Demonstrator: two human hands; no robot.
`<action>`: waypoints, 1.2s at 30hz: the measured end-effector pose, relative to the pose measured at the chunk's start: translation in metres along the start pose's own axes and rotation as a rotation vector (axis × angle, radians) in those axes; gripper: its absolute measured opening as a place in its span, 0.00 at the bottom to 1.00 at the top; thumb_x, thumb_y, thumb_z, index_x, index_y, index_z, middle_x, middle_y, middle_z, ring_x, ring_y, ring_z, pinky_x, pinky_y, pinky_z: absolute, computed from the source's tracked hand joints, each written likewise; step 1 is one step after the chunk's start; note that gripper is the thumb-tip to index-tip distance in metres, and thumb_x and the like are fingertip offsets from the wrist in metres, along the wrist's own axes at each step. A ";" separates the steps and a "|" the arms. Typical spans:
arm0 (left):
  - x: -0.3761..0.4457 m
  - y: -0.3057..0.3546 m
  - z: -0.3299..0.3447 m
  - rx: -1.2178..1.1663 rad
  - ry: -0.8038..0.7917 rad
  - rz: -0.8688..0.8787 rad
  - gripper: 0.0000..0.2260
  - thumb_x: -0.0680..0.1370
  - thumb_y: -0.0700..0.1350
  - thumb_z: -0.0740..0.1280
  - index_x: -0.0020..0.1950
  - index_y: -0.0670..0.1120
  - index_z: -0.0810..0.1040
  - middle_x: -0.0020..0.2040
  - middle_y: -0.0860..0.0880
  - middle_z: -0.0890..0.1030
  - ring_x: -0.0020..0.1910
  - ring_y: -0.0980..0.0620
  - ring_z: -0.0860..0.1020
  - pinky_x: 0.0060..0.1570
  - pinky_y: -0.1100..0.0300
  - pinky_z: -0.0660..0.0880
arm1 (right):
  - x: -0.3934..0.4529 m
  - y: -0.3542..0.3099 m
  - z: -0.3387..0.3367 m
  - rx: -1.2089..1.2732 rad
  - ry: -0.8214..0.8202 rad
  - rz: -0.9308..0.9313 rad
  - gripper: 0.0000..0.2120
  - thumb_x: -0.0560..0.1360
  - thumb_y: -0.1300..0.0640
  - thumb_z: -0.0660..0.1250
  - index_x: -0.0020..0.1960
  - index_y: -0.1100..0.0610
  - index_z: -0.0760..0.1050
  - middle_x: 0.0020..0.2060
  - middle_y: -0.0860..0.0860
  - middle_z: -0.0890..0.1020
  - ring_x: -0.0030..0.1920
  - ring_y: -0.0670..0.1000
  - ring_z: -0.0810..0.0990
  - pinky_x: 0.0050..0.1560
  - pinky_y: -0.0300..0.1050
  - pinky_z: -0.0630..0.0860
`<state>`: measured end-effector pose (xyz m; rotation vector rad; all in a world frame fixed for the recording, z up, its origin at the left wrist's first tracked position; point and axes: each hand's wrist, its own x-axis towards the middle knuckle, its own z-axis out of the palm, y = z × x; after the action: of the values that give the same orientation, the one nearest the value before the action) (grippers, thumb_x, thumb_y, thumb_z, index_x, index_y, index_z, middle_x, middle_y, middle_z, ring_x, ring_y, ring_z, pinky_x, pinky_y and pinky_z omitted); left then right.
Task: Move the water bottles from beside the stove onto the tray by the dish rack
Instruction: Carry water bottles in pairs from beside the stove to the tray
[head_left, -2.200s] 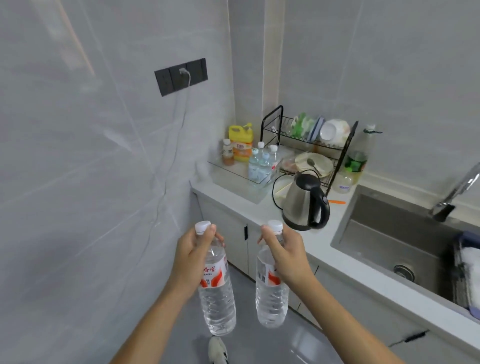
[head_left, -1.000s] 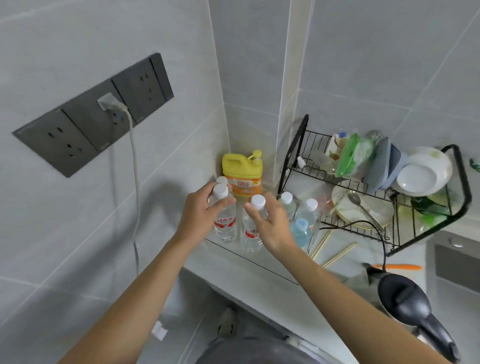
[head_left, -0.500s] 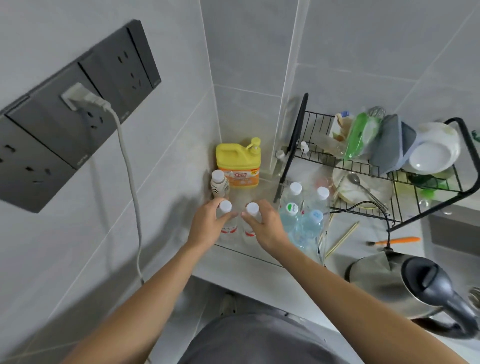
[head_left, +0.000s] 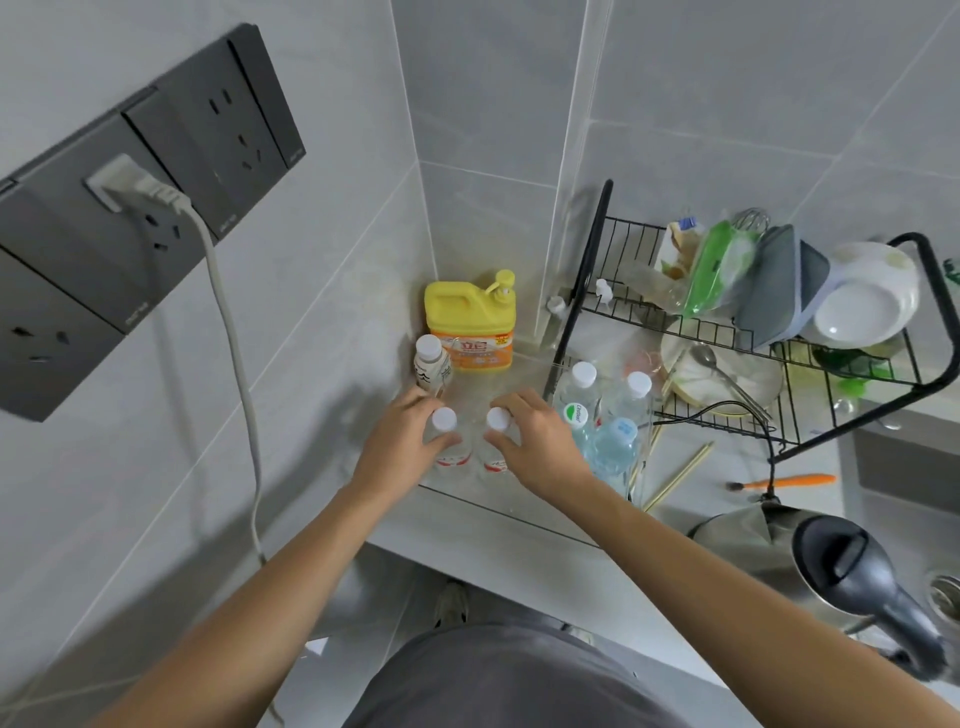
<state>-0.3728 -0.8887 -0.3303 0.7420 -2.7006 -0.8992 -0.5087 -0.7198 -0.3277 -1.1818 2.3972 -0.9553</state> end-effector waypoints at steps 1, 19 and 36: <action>0.000 0.000 -0.003 0.036 -0.009 0.007 0.16 0.74 0.48 0.79 0.59 0.46 0.82 0.52 0.52 0.75 0.49 0.48 0.78 0.48 0.50 0.77 | 0.003 -0.002 -0.006 -0.056 -0.046 -0.019 0.16 0.76 0.56 0.76 0.62 0.58 0.79 0.56 0.54 0.79 0.54 0.59 0.80 0.53 0.53 0.76; 0.031 0.032 -0.012 0.200 -0.125 -0.052 0.08 0.79 0.50 0.71 0.52 0.50 0.75 0.49 0.45 0.83 0.49 0.39 0.81 0.39 0.52 0.69 | 0.040 -0.016 -0.037 -0.659 -0.222 -0.170 0.16 0.78 0.43 0.72 0.60 0.52 0.79 0.56 0.51 0.83 0.59 0.56 0.82 0.63 0.50 0.69; 0.116 0.075 0.004 0.190 -0.250 0.024 0.04 0.77 0.45 0.72 0.45 0.45 0.80 0.44 0.43 0.83 0.45 0.37 0.80 0.40 0.50 0.73 | 0.086 0.000 -0.090 -0.605 -0.143 0.081 0.13 0.78 0.51 0.73 0.57 0.57 0.79 0.56 0.56 0.82 0.57 0.61 0.82 0.52 0.51 0.75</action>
<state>-0.5032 -0.8959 -0.2843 0.6697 -3.0418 -0.7851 -0.6086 -0.7489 -0.2600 -1.2668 2.6680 -0.0979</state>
